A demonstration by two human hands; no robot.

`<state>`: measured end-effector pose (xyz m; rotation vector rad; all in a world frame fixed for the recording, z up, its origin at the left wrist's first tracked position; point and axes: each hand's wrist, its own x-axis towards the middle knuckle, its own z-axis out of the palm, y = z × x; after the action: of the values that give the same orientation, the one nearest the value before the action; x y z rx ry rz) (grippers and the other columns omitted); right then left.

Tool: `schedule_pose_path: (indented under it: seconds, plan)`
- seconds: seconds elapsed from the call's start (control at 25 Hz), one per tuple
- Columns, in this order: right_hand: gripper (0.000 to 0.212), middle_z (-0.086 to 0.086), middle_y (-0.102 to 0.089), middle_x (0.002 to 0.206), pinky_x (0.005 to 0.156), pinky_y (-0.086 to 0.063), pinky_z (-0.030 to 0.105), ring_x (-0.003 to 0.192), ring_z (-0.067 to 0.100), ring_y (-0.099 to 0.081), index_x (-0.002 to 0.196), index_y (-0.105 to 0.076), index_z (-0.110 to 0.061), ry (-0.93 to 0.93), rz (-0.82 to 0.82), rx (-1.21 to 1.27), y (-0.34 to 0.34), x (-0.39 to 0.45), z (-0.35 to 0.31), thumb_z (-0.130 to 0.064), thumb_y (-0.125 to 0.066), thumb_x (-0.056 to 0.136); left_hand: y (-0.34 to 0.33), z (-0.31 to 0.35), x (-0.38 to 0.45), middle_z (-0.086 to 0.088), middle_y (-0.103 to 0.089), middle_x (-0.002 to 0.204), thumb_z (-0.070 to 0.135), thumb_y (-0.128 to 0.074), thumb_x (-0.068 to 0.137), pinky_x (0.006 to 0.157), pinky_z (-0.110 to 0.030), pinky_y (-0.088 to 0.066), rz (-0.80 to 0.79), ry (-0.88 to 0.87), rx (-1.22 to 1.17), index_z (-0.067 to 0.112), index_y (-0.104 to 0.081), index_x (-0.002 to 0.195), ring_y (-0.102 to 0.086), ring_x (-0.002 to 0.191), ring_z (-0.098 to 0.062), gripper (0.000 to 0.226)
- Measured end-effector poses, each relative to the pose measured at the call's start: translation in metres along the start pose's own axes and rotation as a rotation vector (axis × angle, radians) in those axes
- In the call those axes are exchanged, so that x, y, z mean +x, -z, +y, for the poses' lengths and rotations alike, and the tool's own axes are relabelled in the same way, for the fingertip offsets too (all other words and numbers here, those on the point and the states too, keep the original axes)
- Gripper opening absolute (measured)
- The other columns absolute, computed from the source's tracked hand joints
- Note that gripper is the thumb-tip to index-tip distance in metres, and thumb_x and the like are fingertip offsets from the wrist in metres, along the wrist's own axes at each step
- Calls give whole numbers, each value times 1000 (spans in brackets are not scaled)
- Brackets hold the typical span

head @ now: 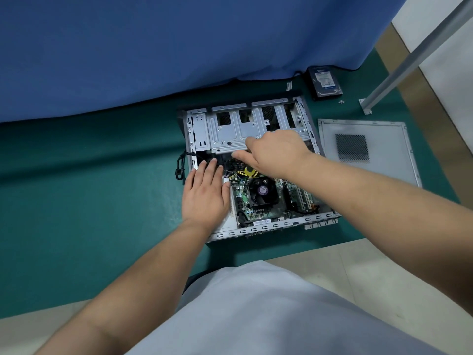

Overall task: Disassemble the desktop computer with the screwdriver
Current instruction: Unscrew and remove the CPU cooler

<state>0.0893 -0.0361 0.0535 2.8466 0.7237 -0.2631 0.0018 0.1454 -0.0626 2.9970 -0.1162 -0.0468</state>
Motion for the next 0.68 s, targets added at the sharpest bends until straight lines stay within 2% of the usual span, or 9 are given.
schedule_pose_path:
  seconds: [0.08,0.2,0.24,0.32,0.36,0.44,0.52,0.6,0.68]
  plan:
    - [49,11,-67,88,56,-36,35,87,35,-66,117,-54,-15,205,55,-50,-3,3,0,-58,-33,105,0,0,0,-1,-36,164,46,-18,105,127,-43,-15,6,1,1,17,-46,154,-25,154,-22,63]
    - [36,8,-63,111,86,-49,43,107,30,-57,122,-52,-13,527,-40,16,5,0,10,-41,-51,99,-1,0,1,-1,-38,164,46,-19,105,127,-43,-14,7,5,2,17,-47,153,-25,155,-21,63]
    - [38,7,-61,112,87,-49,43,107,29,-56,122,-52,-14,516,-73,44,7,-1,12,-43,-52,98,-2,0,1,0,-38,164,46,-19,105,127,-43,-14,8,7,3,17,-47,153,-25,155,-21,63]
    - [50,7,-63,98,69,-48,39,95,30,-61,118,-52,-18,351,-31,60,4,-3,9,-62,-41,99,-2,0,1,0,-39,163,46,-19,105,127,-43,-14,10,8,3,17,-47,153,-25,154,-20,62]
    - [59,8,-64,87,58,-40,35,86,32,-64,114,-53,-20,238,16,21,0,-4,4,-71,-30,98,-3,0,1,0,-40,163,46,-19,105,127,-43,-14,12,9,3,17,-48,153,-25,154,-20,62]
    - [64,9,-66,80,53,-28,30,77,33,-67,109,-59,-20,115,93,-48,-3,-3,-4,-71,-20,100,-3,0,1,-1,-41,162,46,-20,105,127,-43,-14,20,12,1,17,-48,152,-26,154,-20,62]
    - [50,10,-69,89,58,-36,34,84,34,-68,113,-58,-17,211,114,-86,-4,-1,-5,-56,-28,106,-4,0,1,-1,-42,161,46,-22,105,127,-42,-14,28,13,-4,16,-50,151,-27,153,-21,61]
    - [35,9,-66,102,73,-45,41,97,32,-62,118,-53,-14,463,74,-104,1,0,1,-43,-40,103,-5,0,1,-1,-43,160,45,-23,105,127,-43,-15,36,15,-5,16,-51,150,-28,153,-21,60]
    - [36,7,-62,107,82,-46,42,102,29,-57,120,-50,-13,548,-6,-74,8,-2,5,-41,-45,97,-6,0,1,-1,-44,160,46,-24,105,127,-42,-15,39,17,-8,17,-51,150,-28,153,-20,60]
